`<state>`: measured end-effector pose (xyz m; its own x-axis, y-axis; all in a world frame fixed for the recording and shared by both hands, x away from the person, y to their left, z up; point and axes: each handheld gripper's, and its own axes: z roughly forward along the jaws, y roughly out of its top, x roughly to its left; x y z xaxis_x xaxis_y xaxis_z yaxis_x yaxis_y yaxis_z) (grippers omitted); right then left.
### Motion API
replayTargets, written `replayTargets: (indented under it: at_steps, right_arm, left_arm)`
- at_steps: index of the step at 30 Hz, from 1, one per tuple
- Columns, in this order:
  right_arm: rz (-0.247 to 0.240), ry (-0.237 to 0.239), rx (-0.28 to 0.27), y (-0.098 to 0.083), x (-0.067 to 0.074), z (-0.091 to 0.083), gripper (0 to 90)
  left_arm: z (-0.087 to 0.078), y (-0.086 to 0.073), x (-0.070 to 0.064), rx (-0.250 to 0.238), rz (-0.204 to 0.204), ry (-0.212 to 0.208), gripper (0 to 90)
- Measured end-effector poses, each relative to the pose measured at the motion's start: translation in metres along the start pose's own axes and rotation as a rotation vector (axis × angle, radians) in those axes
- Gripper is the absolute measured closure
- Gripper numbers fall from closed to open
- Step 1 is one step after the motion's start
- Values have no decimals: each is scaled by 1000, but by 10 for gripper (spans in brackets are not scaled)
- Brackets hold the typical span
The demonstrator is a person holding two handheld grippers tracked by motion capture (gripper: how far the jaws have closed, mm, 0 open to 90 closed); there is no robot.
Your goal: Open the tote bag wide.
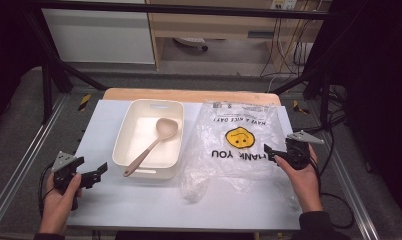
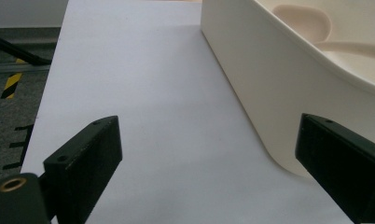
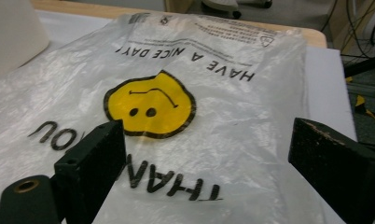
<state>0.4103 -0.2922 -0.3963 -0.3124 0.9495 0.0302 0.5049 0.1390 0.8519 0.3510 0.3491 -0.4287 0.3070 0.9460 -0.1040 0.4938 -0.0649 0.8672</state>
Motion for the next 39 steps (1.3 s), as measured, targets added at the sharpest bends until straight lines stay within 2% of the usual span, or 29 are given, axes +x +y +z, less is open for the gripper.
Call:
replayTargets:
  at_steps: [5, 9, 14, 15, 16, 21, 23, 25, 33, 35, 36, 37, 39]
  right_arm:
    - [-41, 38, 28, -3, 19, 0, 109]
    - [-72, 97, 48, -4, 41, 1, 104]
    - [-125, 188, 78, -8, 79, 4, 102]
    - [-161, 219, 97, -12, 96, 6, 103]
    - [-161, 219, 97, -12, 96, 6, 103]
    - [-234, 306, 148, -22, 137, 10, 103]
    - [-256, 337, 152, -22, 149, 11, 102]
    - [-265, 374, 158, -21, 159, 11, 102]
    - [-299, 456, 161, -20, 193, 12, 87]
    - [-325, 477, 165, -21, 206, 12, 86]
    - [-355, 501, 173, -23, 217, 13, 84]
    - [-355, 501, 173, -23, 217, 13, 84]
    - [-381, 514, 186, -25, 229, 16, 82]
  left_arm:
    - [1, 0, -2, 4, 5, 0, 71]
    - [1, -1, 1, 9, 5, 3, 71]
    - [0, -1, 3, 4, -11, 8, 71]
    - [0, -1, 2, 6, -9, 7, 71]
    - [0, -1, 2, 4, -7, 7, 71]
    - [1, -1, 0, 10, 2, 1, 71]
    - [1, -1, 1, 10, 0, 4, 71]
    - [1, -2, 2, 7, -10, 4, 71]
    - [1, -1, 1, 11, -2, -1, 71]
    - [2, -1, 1, 12, -2, 1, 71]
    - [2, -2, 1, 13, -2, 0, 71]
    - [2, -2, 2, 15, -3, 1, 71]
    - [2, -2, 1, 15, -4, 1, 71]
